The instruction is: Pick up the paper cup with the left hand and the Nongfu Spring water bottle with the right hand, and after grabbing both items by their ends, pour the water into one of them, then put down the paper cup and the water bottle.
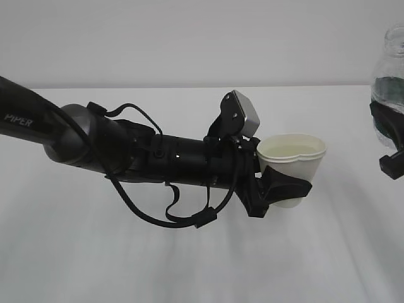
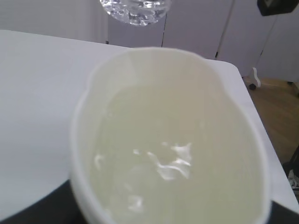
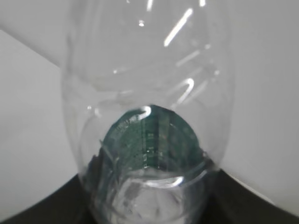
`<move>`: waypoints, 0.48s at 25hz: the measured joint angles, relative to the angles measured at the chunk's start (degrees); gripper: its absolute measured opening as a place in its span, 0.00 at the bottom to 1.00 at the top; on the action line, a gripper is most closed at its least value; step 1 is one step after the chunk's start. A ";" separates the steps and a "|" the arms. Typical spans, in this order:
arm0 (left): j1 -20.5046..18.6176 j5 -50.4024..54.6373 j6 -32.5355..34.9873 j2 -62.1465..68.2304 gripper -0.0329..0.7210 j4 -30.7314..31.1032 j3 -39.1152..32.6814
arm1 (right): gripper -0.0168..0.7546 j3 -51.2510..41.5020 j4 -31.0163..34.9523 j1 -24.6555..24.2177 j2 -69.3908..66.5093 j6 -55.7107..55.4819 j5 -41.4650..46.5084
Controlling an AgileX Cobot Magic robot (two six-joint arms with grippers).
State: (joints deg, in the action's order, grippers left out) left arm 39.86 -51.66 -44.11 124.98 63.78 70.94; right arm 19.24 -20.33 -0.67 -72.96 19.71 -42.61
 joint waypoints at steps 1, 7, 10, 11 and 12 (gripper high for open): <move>0.00 0.00 0.00 0.00 0.55 0.00 0.00 | 0.47 0.00 0.20 0.00 -0.43 -1.14 -0.52; 0.00 0.00 0.00 0.00 0.55 -0.11 0.00 | 0.47 0.00 1.29 0.00 -4.31 -10.63 -2.60; -0.13 0.00 0.00 0.00 0.55 -0.11 0.00 | 0.47 0.00 1.45 0.00 -7.72 -13.00 -6.07; -0.26 0.00 0.00 0.00 0.55 -0.11 0.00 | 0.47 0.00 1.56 0.00 -9.01 -13.59 -7.73; -0.48 0.00 0.00 0.00 0.55 -0.11 0.00 | 0.47 0.00 1.78 0.00 -10.32 -14.41 -9.81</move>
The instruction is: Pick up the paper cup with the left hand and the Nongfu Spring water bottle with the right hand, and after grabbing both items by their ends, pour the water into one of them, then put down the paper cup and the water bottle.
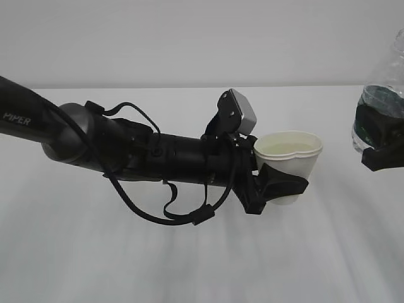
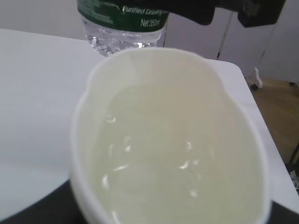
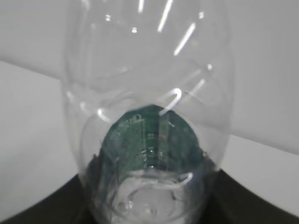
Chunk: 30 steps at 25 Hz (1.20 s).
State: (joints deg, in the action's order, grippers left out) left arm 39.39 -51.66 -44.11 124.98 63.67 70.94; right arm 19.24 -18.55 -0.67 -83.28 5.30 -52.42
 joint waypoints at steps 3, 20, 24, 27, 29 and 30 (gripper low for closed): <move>-0.82 0.00 0.00 0.00 0.55 0.00 0.00 | 0.47 0.30 0.71 0.00 -3.91 -2.03 -5.47; -2.87 0.15 1.82 0.00 0.55 0.10 0.00 | 0.46 2.23 2.68 0.00 -21.13 -4.11 -11.87; -2.87 0.15 2.19 0.00 0.55 0.10 0.00 | 0.43 4.49 2.68 0.00 -24.63 -4.22 -11.87; -2.87 0.15 2.32 0.00 0.55 0.10 0.00 | 0.42 6.34 1.99 0.00 -26.73 -4.33 -11.87; -2.87 0.19 2.36 0.00 0.55 0.10 0.00 | 0.42 7.39 1.50 0.00 -27.78 -4.33 -11.98; -2.87 0.19 2.36 0.00 0.55 0.21 0.00 | 0.42 7.90 1.38 0.00 -28.29 -4.33 -11.98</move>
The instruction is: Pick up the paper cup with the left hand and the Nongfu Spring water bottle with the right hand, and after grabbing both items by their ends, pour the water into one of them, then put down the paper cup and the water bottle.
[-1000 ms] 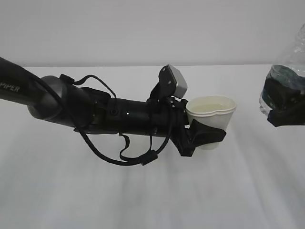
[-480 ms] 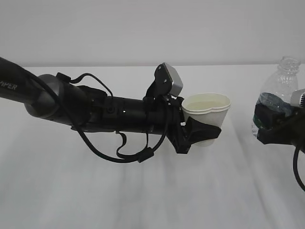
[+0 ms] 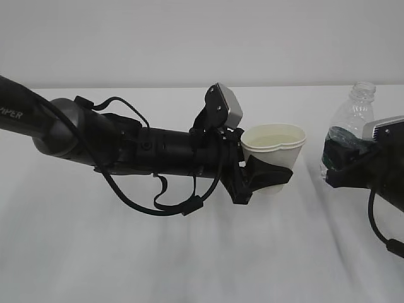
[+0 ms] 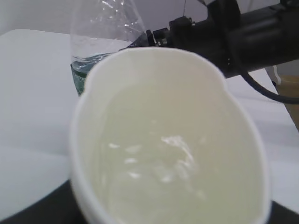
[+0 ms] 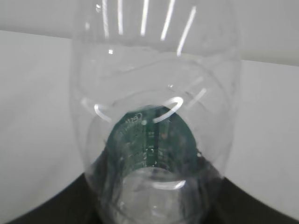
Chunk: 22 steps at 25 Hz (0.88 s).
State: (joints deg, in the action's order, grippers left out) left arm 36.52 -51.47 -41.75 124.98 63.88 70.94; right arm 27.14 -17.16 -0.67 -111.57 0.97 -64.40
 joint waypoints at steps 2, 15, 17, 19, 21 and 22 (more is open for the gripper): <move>0.00 0.09 0.00 0.00 0.55 0.11 0.00 | 0.42 0.88 -0.09 0.00 -0.82 0.00 0.00; 0.00 0.50 0.09 0.00 0.55 1.03 0.00 | 0.42 8.36 -0.22 0.00 -7.38 -0.12 0.00; 0.00 0.49 0.09 0.00 0.55 1.12 0.00 | 0.42 8.90 -0.22 0.00 -7.93 -0.12 0.00; 0.00 0.76 0.09 0.00 0.55 1.27 0.00 | 0.42 9.26 -0.22 0.00 -8.28 -0.12 0.00; 0.00 1.14 0.09 0.00 0.55 1.26 0.00 | 0.42 9.54 -0.22 0.00 -8.39 -0.21 0.00; 0.00 1.18 0.09 0.00 0.55 1.26 0.00 | 0.42 9.90 -0.22 0.00 -8.61 -0.21 0.00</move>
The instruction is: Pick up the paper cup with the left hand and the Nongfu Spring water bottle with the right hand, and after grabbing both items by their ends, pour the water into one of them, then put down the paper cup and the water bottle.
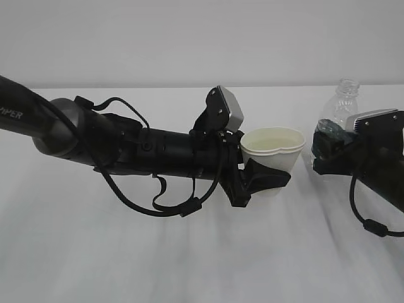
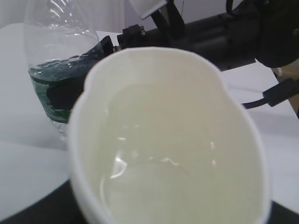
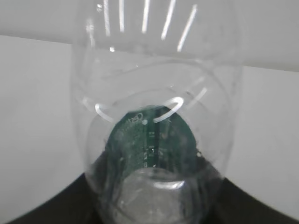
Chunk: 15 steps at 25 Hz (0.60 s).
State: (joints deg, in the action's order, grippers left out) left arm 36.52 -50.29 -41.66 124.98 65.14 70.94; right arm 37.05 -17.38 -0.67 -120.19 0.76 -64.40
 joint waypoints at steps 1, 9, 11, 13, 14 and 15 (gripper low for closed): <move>0.00 0.09 0.04 0.00 0.55 0.00 0.00 | 0.42 0.48 0.00 0.00 -0.21 0.00 0.00; 0.00 0.09 0.13 0.00 0.55 0.15 0.00 | 0.42 3.29 0.00 0.00 -2.64 0.00 0.00; 0.00 0.09 0.13 0.00 0.55 0.25 0.00 | 0.42 3.88 0.00 0.00 -3.36 0.00 0.00; 0.00 0.09 0.13 0.00 0.55 0.25 0.00 | 0.42 4.17 0.00 0.00 -3.99 0.00 0.00; 0.00 0.09 0.13 0.00 0.55 0.25 0.00 | 0.42 4.17 0.00 0.00 -4.31 0.00 0.00; 0.00 0.09 0.13 0.00 0.55 0.25 0.00 | 0.42 4.29 0.00 0.00 -4.51 0.00 -0.45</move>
State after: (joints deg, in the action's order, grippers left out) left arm 36.52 -50.20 -41.53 124.98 65.38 70.94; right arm 41.34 -17.38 -0.67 -124.69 0.76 -64.85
